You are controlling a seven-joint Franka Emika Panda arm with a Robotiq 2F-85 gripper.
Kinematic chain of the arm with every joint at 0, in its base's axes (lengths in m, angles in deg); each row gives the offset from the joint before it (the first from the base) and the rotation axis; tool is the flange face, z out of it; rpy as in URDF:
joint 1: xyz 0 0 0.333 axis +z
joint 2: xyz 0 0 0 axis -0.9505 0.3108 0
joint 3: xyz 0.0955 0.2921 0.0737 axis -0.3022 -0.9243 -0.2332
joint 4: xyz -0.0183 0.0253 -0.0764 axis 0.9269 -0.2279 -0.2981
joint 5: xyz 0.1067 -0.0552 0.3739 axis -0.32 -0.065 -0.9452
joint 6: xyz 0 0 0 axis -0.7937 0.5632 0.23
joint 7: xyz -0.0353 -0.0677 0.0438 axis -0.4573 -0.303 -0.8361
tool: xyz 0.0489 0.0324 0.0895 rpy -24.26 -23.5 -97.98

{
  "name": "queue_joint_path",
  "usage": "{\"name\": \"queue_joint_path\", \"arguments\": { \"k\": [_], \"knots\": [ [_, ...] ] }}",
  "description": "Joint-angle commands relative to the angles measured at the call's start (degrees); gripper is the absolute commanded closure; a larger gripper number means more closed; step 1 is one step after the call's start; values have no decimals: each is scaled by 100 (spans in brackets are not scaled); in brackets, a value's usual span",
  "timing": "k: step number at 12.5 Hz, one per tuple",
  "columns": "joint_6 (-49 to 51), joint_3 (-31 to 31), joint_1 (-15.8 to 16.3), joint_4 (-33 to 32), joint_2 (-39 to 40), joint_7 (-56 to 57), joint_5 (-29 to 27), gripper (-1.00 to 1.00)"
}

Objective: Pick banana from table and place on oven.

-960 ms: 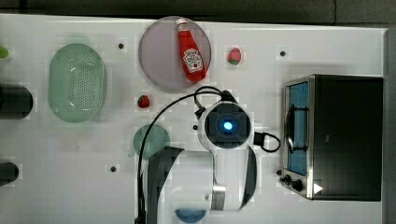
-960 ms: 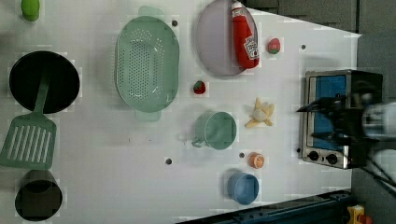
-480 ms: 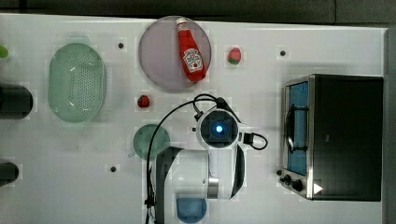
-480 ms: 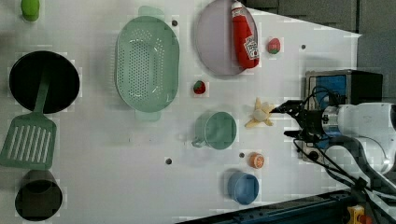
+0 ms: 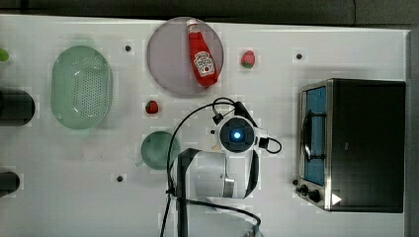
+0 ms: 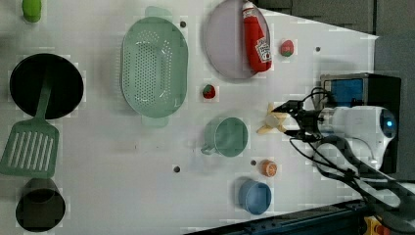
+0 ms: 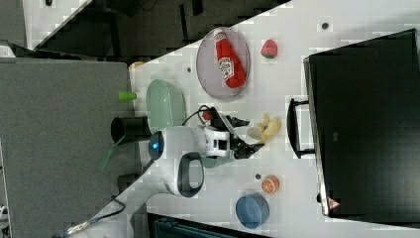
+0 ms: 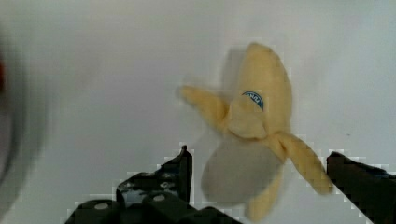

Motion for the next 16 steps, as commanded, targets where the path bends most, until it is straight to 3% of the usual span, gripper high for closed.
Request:
{"name": "queue_joint_path", "arguments": {
  "k": [1, 7, 11, 16],
  "knots": [
    [-473, 21, -1, -135, 244, -169, 36, -93],
    [-891, -4, 1, -231, 256, -171, 34, 47],
    [-375, -58, 11, -192, -642, -200, 25, 48],
    [2630, -159, 50, 612, -2584, -200, 22, 48]
  ]
}}
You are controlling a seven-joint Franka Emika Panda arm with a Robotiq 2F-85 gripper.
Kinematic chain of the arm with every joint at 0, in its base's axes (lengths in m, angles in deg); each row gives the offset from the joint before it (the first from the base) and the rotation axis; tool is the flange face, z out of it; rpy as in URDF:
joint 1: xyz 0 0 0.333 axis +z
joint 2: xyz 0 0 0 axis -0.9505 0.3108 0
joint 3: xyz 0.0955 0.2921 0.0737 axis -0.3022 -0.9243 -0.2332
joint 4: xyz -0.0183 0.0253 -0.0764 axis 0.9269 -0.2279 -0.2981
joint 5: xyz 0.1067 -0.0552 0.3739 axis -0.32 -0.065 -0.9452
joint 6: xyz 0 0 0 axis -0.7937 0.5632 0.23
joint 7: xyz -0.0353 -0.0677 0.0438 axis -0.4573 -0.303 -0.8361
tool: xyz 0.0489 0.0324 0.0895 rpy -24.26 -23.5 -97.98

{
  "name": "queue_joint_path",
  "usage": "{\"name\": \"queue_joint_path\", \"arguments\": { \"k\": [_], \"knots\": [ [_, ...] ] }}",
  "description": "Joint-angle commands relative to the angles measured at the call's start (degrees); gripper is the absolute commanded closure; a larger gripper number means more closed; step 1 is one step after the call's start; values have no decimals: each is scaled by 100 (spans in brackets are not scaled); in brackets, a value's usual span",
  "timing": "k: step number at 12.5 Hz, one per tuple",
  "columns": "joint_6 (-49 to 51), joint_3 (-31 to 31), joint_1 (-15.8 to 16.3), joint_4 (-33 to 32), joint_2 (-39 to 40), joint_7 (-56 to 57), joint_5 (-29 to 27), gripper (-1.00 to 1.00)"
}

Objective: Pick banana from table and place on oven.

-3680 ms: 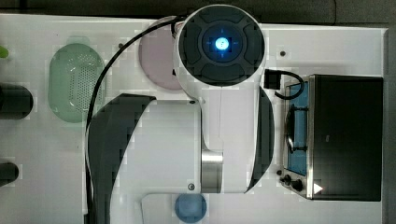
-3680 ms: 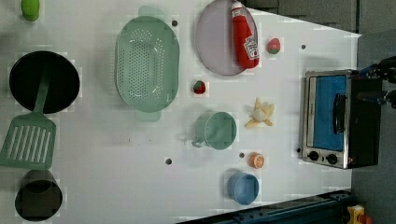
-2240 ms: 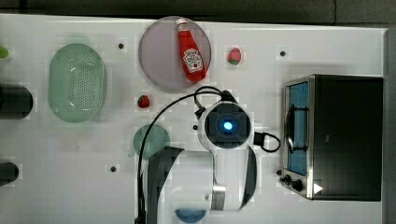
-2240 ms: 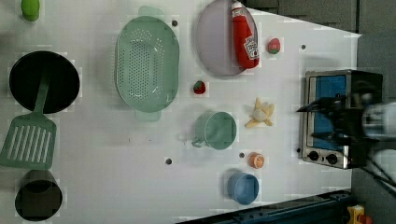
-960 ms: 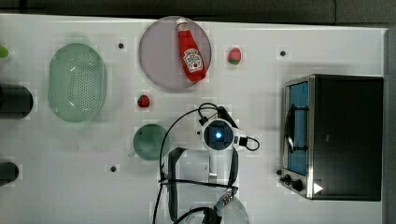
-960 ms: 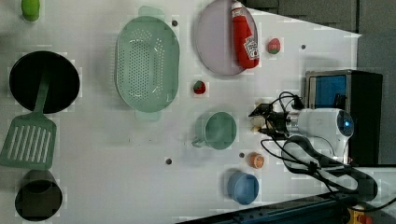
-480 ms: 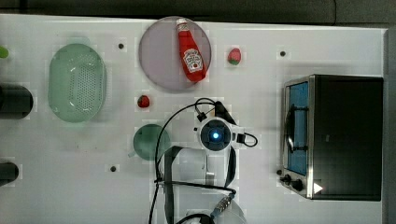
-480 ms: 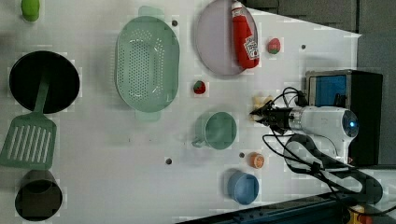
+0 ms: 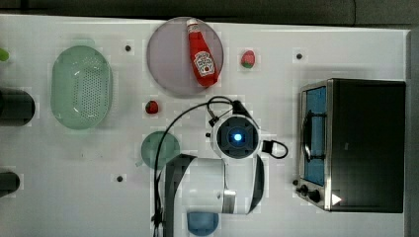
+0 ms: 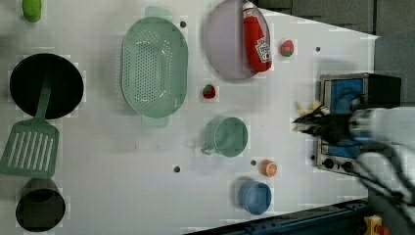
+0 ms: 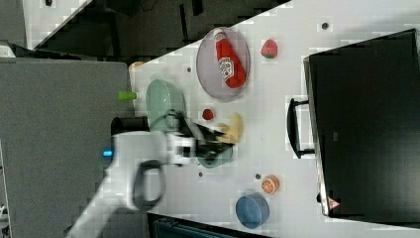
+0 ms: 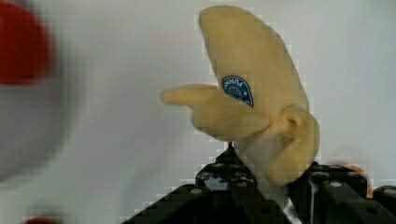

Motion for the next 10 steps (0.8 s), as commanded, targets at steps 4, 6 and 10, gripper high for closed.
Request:
{"name": "queue_joint_path", "arguments": {
  "k": [4, 6, 10],
  "knots": [
    [2526, 72, 72, 1674, -1251, -199, 50, 48],
    [3126, 237, 4, 2195, -1189, -188, 59, 48],
    [3365, 1026, -140, 3043, -781, 938, 236, 48]
  ]
}}
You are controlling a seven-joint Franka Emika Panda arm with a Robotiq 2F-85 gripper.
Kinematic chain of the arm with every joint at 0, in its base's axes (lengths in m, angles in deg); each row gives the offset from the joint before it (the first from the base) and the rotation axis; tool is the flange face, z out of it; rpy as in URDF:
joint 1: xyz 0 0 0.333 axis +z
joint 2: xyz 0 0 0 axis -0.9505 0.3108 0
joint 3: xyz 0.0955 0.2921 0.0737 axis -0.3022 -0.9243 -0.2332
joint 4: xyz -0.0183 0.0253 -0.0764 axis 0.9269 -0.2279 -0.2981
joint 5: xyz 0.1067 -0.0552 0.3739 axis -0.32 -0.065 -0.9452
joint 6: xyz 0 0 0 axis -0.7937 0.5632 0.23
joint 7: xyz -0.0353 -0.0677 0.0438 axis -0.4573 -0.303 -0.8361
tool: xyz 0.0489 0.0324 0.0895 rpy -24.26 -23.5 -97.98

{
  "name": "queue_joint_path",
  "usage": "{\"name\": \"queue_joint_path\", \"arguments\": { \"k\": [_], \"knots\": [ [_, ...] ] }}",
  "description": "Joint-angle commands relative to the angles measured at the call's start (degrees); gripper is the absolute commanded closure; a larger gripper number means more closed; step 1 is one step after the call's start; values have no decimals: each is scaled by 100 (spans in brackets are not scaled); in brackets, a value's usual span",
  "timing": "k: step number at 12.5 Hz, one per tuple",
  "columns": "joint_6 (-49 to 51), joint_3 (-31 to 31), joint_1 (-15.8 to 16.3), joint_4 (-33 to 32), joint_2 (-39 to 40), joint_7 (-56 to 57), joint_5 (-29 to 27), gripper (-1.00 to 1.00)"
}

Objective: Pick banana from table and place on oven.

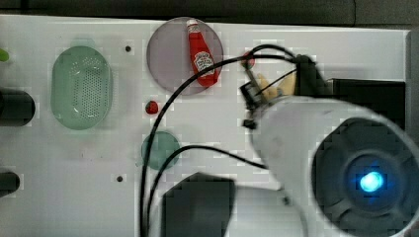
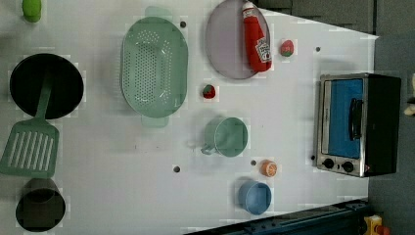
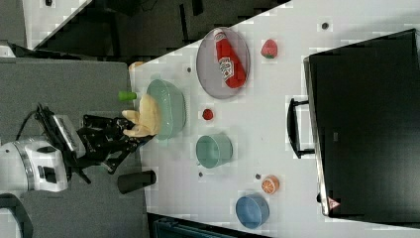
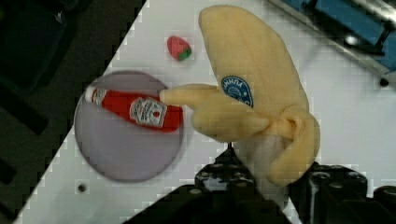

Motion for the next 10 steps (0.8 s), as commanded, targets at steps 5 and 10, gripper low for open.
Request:
{"name": "queue_joint_path", "arguments": {
  "k": [5, 10],
  "knots": [
    [-100, 1803, -285, 550, 1338, 2740, 263, 48],
    [-1077, 2694, -357, 515, 2176, 4055, 24, 48]
  ]
}}
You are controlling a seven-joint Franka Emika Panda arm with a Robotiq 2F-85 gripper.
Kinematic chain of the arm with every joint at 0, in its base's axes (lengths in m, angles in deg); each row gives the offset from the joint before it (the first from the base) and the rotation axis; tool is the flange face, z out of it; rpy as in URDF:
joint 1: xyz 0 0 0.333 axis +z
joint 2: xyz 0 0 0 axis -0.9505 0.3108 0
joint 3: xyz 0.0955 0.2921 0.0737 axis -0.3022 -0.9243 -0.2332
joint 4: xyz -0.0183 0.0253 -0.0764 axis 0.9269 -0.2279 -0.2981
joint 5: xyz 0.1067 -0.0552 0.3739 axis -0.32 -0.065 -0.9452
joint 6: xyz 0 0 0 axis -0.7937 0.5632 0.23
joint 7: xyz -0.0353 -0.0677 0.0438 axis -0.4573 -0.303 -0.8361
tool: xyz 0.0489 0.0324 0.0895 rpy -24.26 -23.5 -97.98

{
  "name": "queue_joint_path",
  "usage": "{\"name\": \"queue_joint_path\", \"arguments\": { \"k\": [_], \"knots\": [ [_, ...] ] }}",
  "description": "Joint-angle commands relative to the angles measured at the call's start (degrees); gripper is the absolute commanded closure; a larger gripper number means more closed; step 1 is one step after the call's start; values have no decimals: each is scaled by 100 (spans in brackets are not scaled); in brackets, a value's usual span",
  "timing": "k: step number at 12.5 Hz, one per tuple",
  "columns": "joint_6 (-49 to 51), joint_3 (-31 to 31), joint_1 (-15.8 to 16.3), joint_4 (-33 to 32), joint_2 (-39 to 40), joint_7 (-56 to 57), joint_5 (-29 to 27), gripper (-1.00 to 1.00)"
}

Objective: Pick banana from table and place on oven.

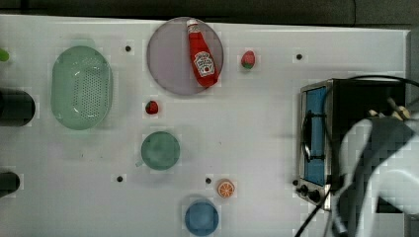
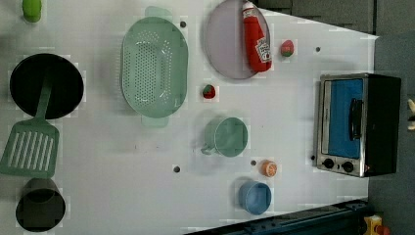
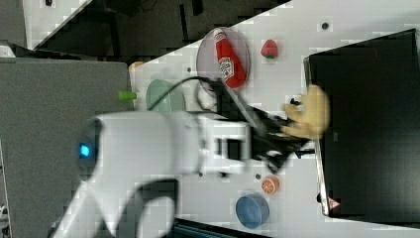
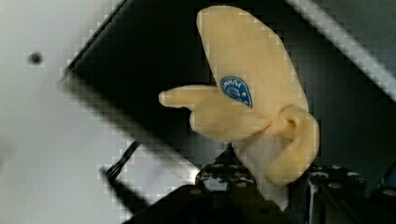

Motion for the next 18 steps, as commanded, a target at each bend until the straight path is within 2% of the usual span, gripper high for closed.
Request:
{"name": "queue_joint_path", "arguments": {
  "k": [1, 3, 4, 5, 11, 12, 15, 18],
  "knots": [
    [-22, 112, -127, 125, 150, 1132, -487, 48],
    [-198, 198, -205, 124, 436, 1355, -1000, 48],
    [-299, 218, -240, 124, 536, 1407, -1014, 48],
    [-363, 217, -260, 113, 609, 1412, -1014, 39],
    [-408, 249, -270, -3, 634, 1426, -1008, -91],
    [-374, 244, -244, 52, 545, 1498, -985, -100],
    [-14, 178, -13, 325, 11, 1539, -758, -100],
    [1200, -287, 331, 373, -677, 1243, -729, -100]
  ]
}}
